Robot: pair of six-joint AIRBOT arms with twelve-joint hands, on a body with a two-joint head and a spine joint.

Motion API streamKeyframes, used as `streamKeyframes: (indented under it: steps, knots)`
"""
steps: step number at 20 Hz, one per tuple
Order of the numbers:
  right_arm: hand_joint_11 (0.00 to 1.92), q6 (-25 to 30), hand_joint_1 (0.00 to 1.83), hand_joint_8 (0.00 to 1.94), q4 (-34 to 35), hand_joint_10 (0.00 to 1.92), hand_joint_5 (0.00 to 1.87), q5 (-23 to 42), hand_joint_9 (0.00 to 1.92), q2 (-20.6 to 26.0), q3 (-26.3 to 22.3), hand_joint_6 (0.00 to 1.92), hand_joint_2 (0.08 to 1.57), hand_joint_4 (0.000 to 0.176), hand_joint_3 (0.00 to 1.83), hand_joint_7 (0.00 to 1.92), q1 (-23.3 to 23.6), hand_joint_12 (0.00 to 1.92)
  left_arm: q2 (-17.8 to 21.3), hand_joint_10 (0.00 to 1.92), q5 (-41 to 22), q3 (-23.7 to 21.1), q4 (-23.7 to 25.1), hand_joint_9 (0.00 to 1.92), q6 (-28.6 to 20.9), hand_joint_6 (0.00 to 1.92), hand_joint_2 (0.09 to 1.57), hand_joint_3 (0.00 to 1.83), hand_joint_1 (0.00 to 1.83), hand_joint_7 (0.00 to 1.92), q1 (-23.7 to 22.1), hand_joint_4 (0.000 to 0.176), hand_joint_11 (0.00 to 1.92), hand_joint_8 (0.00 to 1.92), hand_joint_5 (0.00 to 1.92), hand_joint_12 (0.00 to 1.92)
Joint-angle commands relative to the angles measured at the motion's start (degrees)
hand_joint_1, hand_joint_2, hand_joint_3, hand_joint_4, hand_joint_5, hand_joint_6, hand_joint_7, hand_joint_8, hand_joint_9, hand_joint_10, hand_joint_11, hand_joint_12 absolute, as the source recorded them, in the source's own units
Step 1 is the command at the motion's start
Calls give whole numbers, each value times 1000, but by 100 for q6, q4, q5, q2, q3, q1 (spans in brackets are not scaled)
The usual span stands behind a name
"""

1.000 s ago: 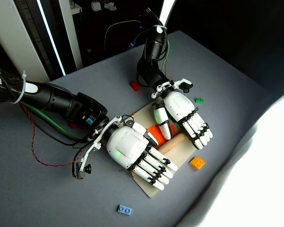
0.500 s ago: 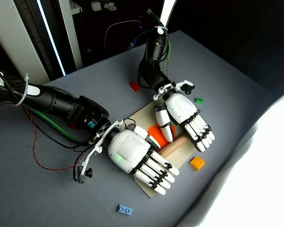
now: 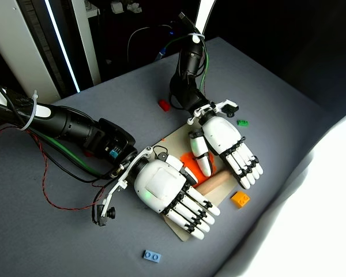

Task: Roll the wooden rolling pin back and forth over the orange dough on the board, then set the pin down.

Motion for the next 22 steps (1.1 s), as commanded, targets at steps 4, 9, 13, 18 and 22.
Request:
streamKeyframes:
  steps: [4, 9, 13, 18, 22]
  knots:
    - [0, 13, 0, 12, -325, 13, 198, 572, 157, 8, 25, 14, 1571, 0, 112, 213, 23, 295, 13, 11, -527, 19, 342, 33, 10, 19, 1497, 1, 0, 84, -66, 0, 0, 16, 72, 0]
    - [0, 13, 0, 9, -325, 19, 256, 629, 242, 6, 24, 14, 1571, 0, 105, 287, 19, 487, 14, 16, -496, 23, 344, 85, 10, 19, 1501, 2, 0, 154, -85, 0, 12, 11, 132, 8]
    - [0, 14, 0, 12, -325, 18, 294, 685, 289, 2, 16, 14, 1571, 0, 109, 338, 16, 621, 25, 4, -453, 18, 347, 129, 24, 7, 1498, 0, 0, 195, -86, 0, 5, 13, 182, 113]
    - [0, 14, 0, 0, -325, 0, 285, 726, 278, 2, 8, 1, 1571, 0, 108, 328, 15, 582, 78, 3, -395, -29, 348, 134, 81, 4, 1500, 1, 0, 203, -82, 0, 0, 10, 194, 135]
    - [0, 11, 0, 0, -325, 0, 274, 787, 275, 2, -5, 0, 1571, 0, 112, 318, 12, 586, 109, 1, -352, -68, 349, 114, 113, 2, 1502, 1, 0, 187, -82, 0, 0, 1, 187, 99]
